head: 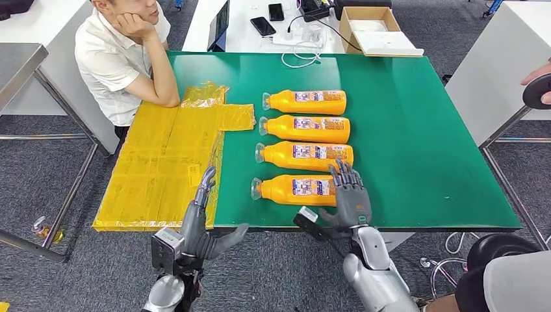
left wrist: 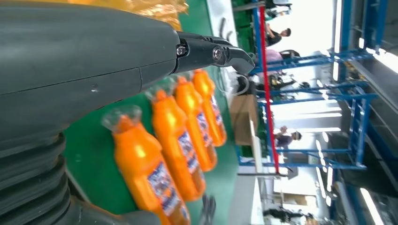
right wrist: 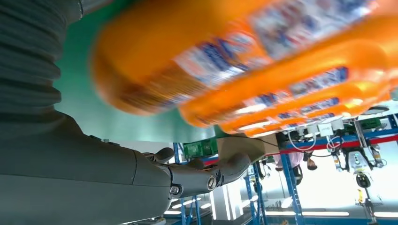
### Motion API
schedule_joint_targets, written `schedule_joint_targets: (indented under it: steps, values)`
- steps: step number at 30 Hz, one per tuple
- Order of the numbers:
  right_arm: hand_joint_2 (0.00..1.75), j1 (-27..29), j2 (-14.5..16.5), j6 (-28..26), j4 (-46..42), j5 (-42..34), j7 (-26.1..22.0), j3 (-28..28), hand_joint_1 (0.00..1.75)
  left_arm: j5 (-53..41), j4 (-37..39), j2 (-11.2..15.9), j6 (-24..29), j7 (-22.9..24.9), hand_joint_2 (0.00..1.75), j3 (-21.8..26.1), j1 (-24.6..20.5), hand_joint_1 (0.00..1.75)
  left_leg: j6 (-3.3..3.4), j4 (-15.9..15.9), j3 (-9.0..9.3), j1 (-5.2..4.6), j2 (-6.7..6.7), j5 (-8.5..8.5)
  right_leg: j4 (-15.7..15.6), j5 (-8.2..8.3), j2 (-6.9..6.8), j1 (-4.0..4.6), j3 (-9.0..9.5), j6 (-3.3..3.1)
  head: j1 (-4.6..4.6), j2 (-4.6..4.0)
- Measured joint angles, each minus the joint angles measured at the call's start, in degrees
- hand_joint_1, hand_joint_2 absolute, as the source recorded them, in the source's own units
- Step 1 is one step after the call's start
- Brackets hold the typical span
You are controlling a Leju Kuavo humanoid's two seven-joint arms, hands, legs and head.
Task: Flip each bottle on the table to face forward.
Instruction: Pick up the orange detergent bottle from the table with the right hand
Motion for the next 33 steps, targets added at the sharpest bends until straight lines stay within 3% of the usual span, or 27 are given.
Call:
schedule_joint_targets:
  steps: [6, 33]
  values:
    - [1.75, -3.32, 0.64, -0.62, 3.78, 1.66, 2.55, 1.99, 0.0, 0.28, 0.9, -0.21, 0.42, -0.37, 1.75, -0.43, -0.75, 0.0, -0.01, 0.0, -0.03, 0.01, -0.02, 0.01, 0.01, 0.02, -0.01, 0.01, -0.01, -0.04, -0.01, 0.0]
    - [1.75, -4.21, 0.56, 0.64, 8.41, -0.96, 1.36, 2.39, 0.0, -0.03, 1.93, -0.23, 1.01, -0.8, 1.75, -1.25, -0.82, 0.0, 0.01, 0.0, -0.07, -0.01, -0.02, 0.0, -0.01, 0.02, -0.01, -0.01, -0.03, -0.04, 0.0, 0.0]
